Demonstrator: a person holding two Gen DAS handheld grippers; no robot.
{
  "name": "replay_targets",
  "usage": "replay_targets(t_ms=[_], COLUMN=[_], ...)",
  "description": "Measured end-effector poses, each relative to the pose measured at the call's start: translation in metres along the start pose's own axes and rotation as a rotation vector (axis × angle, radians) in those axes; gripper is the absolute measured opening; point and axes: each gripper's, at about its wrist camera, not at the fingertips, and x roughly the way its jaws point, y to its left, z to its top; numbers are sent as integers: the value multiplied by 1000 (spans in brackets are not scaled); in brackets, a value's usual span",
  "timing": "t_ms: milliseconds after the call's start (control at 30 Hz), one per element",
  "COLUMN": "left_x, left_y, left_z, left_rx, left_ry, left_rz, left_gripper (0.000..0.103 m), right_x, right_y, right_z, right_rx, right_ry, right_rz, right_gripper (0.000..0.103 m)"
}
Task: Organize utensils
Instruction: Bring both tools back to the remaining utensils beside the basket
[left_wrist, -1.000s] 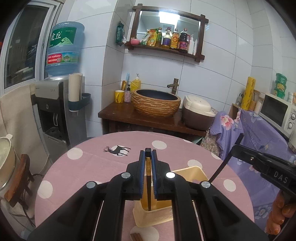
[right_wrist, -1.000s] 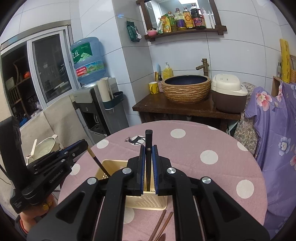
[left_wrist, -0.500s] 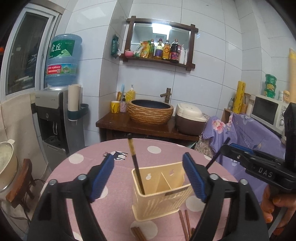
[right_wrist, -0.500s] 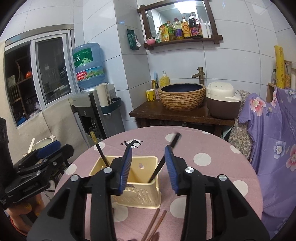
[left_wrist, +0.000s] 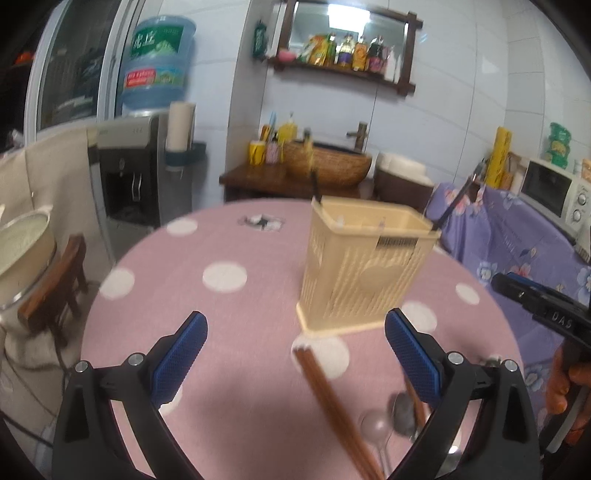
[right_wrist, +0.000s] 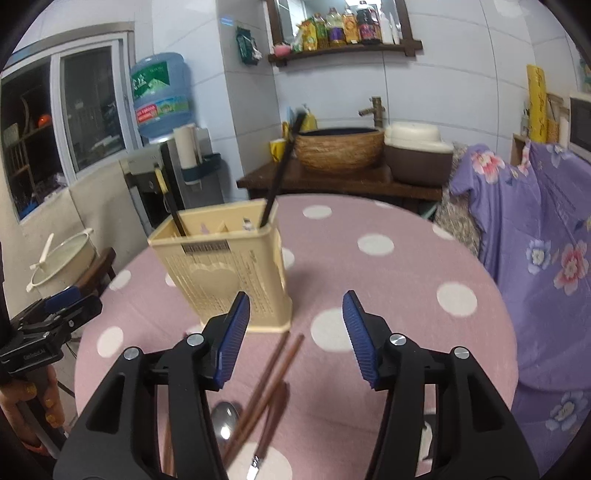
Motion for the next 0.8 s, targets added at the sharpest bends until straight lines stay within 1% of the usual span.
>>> replay_targets(t_ms=[100, 400, 500, 567, 800], left_x=[7, 17, 20, 21, 21], left_y=[4, 3, 1, 0, -8], left_z=[-20, -59, -67, -71, -74], left_rx=[-10, 3, 17, 15, 45], left_ry=[60, 167, 187, 199, 202], left_rz=[5, -7, 5, -2, -4], left_gripper=[94, 75, 70, 68, 67], right_x=[8, 31, 36, 39, 51], right_y=[-7, 0, 7, 12, 26], right_z=[-21, -76, -89, -94, -103], right_rx=[23, 31, 14, 12, -13], right_ry=[57, 205, 240, 258, 310], right_rz=[-11, -3, -8, -5, -29], right_gripper=[53, 52, 49, 48, 37])
